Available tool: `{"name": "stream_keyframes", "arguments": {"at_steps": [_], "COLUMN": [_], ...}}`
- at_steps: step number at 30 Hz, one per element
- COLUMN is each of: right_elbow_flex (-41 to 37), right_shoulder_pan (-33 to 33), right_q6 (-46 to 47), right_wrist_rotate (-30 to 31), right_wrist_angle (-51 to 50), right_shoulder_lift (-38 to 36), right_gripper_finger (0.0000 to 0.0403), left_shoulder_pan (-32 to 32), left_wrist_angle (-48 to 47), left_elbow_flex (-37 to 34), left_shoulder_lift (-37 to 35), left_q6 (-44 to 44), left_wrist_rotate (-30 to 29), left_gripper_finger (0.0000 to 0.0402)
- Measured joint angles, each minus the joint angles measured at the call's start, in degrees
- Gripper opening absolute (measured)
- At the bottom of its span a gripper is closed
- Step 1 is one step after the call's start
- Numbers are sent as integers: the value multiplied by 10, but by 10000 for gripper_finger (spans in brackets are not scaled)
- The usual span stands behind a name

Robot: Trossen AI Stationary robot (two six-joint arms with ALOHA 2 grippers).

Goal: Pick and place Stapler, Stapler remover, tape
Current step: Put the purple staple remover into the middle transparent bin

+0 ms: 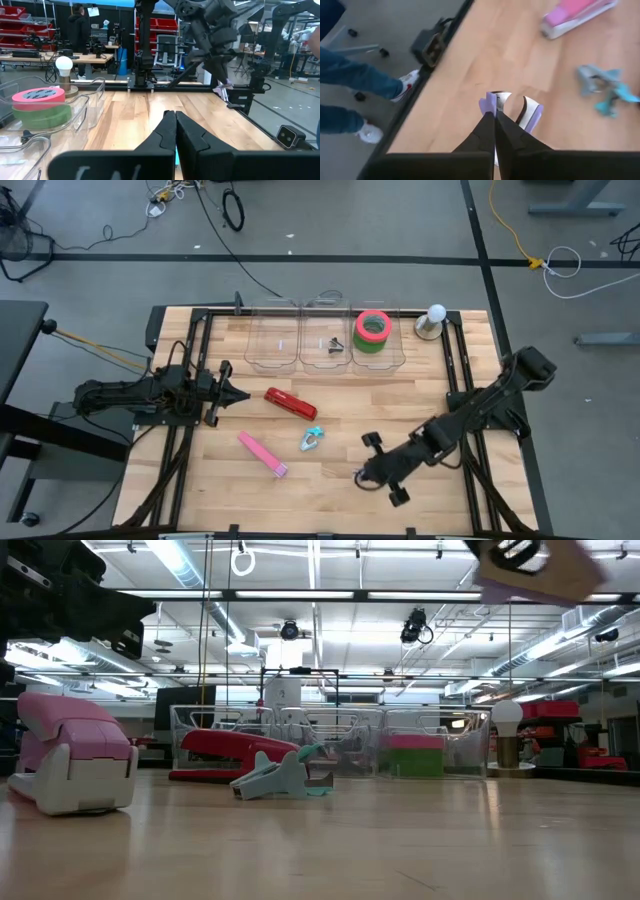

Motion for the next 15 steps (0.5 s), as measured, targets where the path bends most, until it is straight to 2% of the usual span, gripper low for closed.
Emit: {"name": "stream_keyframes", "arguments": {"at_steps": [15], "right_elbow_flex": [0], "right_shoulder_pan": [-186], "right_q6": [-75], "right_wrist_rotate": [-43], "right_wrist_angle": [-2], "right_shoulder_lift": [-23], "right_gripper_finger": [2], "left_shoulder_pan": [0], "left_wrist_angle": [0], "left_elbow_flex": [0], "left_shoulder_lift": [0], "left_q6": [0], "left_wrist_rotate": [0], "left_gripper_finger": [3]}}
